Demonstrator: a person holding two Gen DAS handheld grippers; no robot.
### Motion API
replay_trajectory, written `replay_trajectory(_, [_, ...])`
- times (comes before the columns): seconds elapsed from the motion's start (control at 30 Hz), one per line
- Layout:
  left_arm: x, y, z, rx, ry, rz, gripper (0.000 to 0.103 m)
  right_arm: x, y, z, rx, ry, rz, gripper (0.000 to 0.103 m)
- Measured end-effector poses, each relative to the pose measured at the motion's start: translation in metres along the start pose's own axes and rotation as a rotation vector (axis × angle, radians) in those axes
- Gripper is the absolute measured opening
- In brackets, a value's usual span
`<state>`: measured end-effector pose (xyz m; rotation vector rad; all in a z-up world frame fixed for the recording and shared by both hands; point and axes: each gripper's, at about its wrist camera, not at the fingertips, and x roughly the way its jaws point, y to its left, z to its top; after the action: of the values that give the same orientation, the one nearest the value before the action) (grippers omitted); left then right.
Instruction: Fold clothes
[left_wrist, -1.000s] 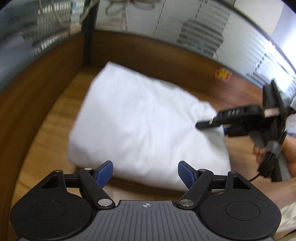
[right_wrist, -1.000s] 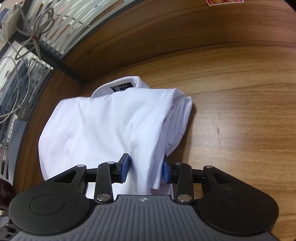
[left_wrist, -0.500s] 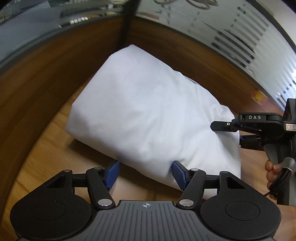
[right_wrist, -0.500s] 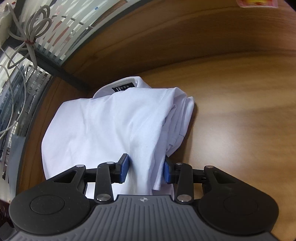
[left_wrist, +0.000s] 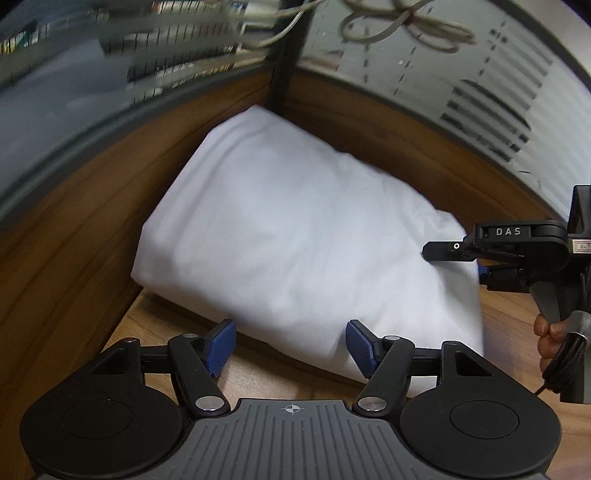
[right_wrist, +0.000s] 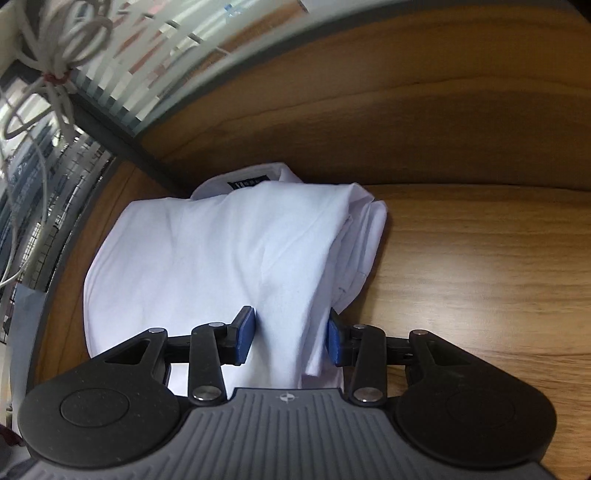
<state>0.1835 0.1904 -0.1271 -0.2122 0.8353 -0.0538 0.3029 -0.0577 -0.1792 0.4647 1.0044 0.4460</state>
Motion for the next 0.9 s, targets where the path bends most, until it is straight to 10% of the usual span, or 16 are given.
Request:
replay_trajectory(0.33, [-0.013,-0.021,0.031,0.154,-0.197,0.033,0.056,-0.086,-0.004,-0.028,-0.044,-0.067,-0.031,0.06])
replay_trajectory(0.63, [0.045,0.004,0.034,0.088,-0.058,0.156,0.056,-0.124,-0.012,-0.062,-0.056,-0.057,-0.068,0.06])
replay_trajectory(0.9, [0.031,0.011,0.035,-0.001,-0.032,0.057,0.08,-0.144,-0.006,-0.077,-0.135,-0.07,-0.104,0.062])
